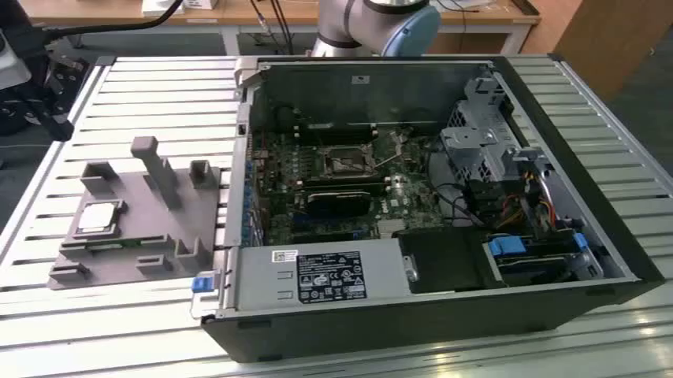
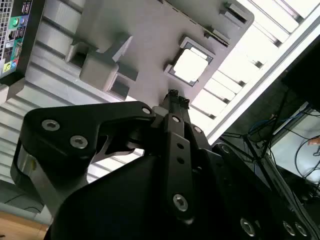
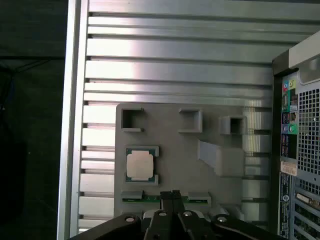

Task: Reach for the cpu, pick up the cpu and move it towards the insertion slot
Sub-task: 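Reach for the cpu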

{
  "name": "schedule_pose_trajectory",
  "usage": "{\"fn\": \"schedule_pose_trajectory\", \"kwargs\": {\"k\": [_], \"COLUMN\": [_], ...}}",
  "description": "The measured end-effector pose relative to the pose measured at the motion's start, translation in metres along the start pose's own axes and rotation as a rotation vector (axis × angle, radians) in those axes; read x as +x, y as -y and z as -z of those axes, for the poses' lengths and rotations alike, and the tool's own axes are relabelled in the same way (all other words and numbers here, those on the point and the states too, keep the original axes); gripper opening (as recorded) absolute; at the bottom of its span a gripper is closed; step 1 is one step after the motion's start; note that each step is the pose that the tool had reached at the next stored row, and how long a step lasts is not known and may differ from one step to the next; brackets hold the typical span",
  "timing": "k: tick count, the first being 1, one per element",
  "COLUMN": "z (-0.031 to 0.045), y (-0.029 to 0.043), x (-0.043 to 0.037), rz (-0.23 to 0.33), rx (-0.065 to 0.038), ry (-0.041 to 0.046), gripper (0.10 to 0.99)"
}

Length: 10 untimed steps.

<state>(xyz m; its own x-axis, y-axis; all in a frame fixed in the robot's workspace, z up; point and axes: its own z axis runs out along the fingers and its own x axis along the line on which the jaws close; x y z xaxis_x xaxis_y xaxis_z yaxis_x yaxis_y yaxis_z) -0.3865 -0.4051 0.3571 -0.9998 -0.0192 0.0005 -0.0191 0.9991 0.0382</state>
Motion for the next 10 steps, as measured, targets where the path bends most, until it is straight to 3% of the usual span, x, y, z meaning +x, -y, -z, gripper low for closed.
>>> {"fn": "schedule_pose_trajectory", "kwargs": {"k": [10], "z": [0.0000], "y": [-0.0001], "x": [0.0022], "rz": [0.000], "rx": [0.000], "ry": [-0.0001], "gripper": [0.106]}}
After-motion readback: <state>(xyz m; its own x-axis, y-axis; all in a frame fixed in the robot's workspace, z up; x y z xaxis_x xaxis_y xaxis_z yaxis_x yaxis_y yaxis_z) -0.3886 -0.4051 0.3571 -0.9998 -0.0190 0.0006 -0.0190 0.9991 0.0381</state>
